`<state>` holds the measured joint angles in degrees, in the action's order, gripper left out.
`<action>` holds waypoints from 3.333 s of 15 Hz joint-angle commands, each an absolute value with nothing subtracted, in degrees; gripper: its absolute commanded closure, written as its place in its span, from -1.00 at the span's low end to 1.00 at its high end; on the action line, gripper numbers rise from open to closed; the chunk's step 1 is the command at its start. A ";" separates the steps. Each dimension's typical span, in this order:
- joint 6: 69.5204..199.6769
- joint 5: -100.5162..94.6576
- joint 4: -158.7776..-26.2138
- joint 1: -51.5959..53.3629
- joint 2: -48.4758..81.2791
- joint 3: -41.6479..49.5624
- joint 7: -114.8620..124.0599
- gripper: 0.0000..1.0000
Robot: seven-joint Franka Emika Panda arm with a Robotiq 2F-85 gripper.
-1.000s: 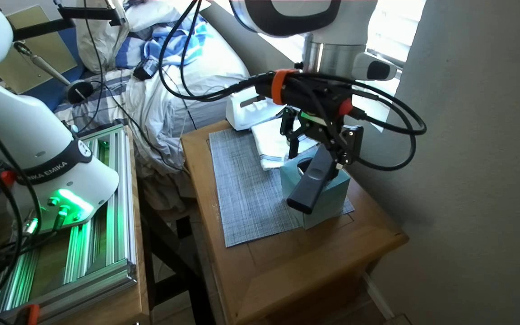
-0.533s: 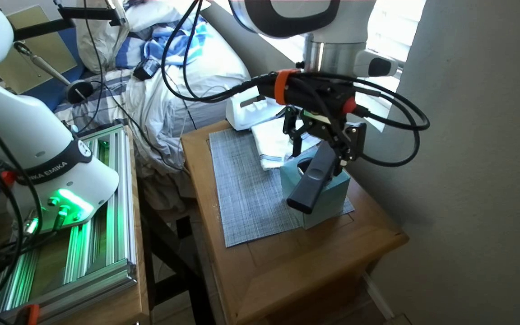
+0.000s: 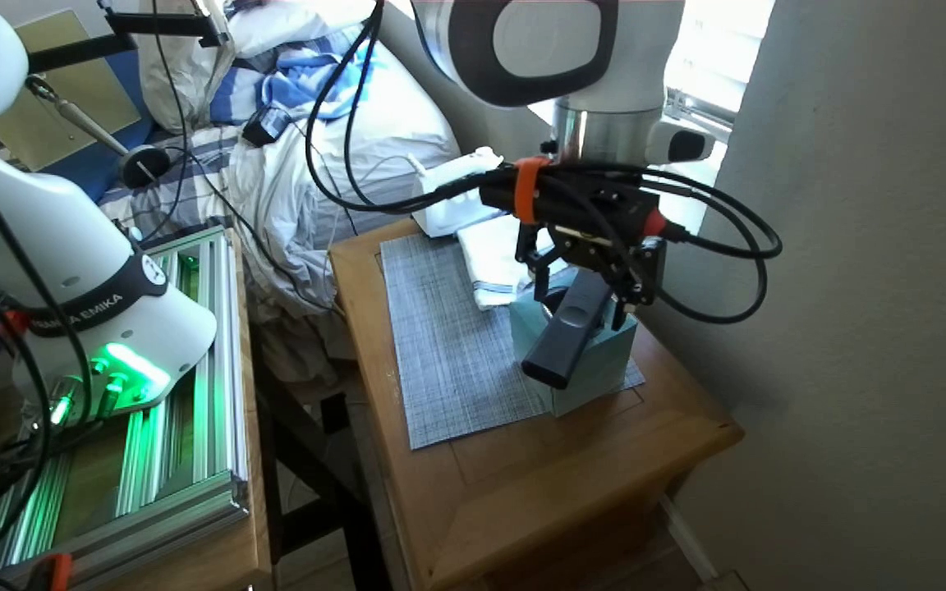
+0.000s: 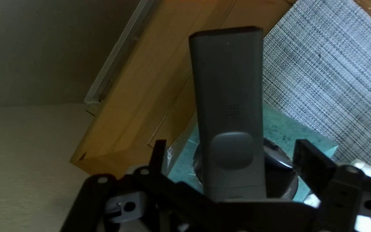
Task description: Remove the black remote from the blue box and put it on the white towel
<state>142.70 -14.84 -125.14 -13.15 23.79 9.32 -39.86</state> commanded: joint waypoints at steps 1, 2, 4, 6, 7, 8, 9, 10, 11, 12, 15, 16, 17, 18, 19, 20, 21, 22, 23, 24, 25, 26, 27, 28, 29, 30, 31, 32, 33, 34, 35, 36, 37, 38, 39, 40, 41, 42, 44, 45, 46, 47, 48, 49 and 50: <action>144.01 -15.38 -125.11 -14.87 25.20 7.90 -42.73 -0.90; 144.10 -15.52 -125.18 -14.84 25.36 7.89 -43.07 -0.76; 144.17 -15.39 -125.53 -14.77 25.26 7.64 -43.54 -0.39; 144.56 -15.95 -125.98 -14.32 24.90 7.62 -43.62 -0.09; 144.69 -16.04 -125.91 -14.17 25.05 7.53 -43.64 0.04; 144.71 -16.16 -125.75 -13.98 25.25 7.55 -43.43 0.17; 144.57 -16.12 -125.33 -13.87 25.69 7.52 -43.26 0.33; 144.44 -16.19 -125.11 -13.74 25.91 7.54 -43.00 0.07; 144.22 -16.15 -124.89 -13.63 26.12 7.53 -42.80 0.05; 144.17 -16.34 -124.82 -13.48 26.22 7.66 -42.53 -0.13; 144.19 -16.63 -124.69 -12.91 26.50 8.00 -41.10 0.36; 144.00 -16.57 -124.73 -12.79 26.42 8.08 -40.57 0.40; 143.94 -16.36 -125.21 -12.84 25.81 8.00 -40.31 0.44; 143.87 -16.37 -126.10 -12.75 24.64 8.12 -39.76 0.44; 144.12 -16.67 -127.40 -12.58 23.10 8.37 -39.04 0.44; 144.03 -16.52 -129.06 -12.65 21.02 8.45 -38.51 0.44; 144.32 -16.45 -130.34 -12.85 19.48 8.43 -38.37 0.44; 144.28 -16.19 -131.79 -13.09 17.62 8.42 -38.25 0.44; 143.45 -16.15 -132.72 -13.02 16.10 8.58 -37.75 0.44; 142.80 -16.30 -133.61 -12.85 14.80 8.72 -37.41 0.44; 141.58 -16.50 -134.41 -12.38 13.59 8.70 -36.79 0.44; 140.57 -16.59 -135.22 -12.01 12.46 8.54 -36.36 0.44; 139.13 -16.54 -136.11 -11.35 11.26 8.14 -35.72 0.44; 137.74 -16.53 -137.00 -10.56 10.08 7.66 -34.92 0.44; 135.98 -16.17 -137.82 -9.58 8.94 6.85 -34.07 0.44; 134.45 -16.17 -138.37 -8.54 8.11 6.16 -32.92 0.44; 132.49 -15.80 -138.94 -7.20 7.25 5.09 -31.39 0.44; 130.60 -14.90 -139.22 -5.93 6.58 3.85 -29.92 0.44; 128.76 -13.89 -138.93 -4.72 6.53 2.60 -28.24 0.44; 126.77 -12.32 -138.28 -3.35 6.76 1.08 -26.11 0.44; 124.80 -10.64 -137.04 -2.05 7.70 -0.30 -23.85 0.44; 123.33 -8.88 -135.72 -0.81 8.85 -1.57 -21.33 0.44; 122.13 -7.10 -134.43 0.43 10.11 -2.79 -18.55 0.44; 121.16 -5.65 -133.01 1.42 11.52 -3.69 -16.10 0.44; 120.94 -4.19 -131.41 2.42 13.03 -4.42 -12.53 0.44; 119.96 -2.46 -129.96 2.72 14.16 -4.96 -12.32 0.44; 122.68 -5.28 -134.24 2.39 10.76 -4.45 -14.42 -0.06; 122.21 -4.32 -133.05 3.00 11.86 -4.98 -13.20 -0.06; 121.82 -3.81 -131.55 3.23 13.48 -5.19 -12.51 0.44; 123.45 -3.05 -131.70 2.91 13.89 -4.98 -11.79 0.44; 125.67 -2.15 -131.41 2.51 15.01 -4.79 -11.60 0.44; 127.33 -1.36 -130.89 2.18 16.04 -4.70 -11.68 0.44; 129.46 -0.67 -130.49 1.79 17.13 -4.61 -11.94 0.44; 131.95 -0.89 -130.17 1.76 18.22 -4.17 -10.48 0.44; 134.12 -0.28 -129.83 1.47 19.25 -3.96 -9.86 0.44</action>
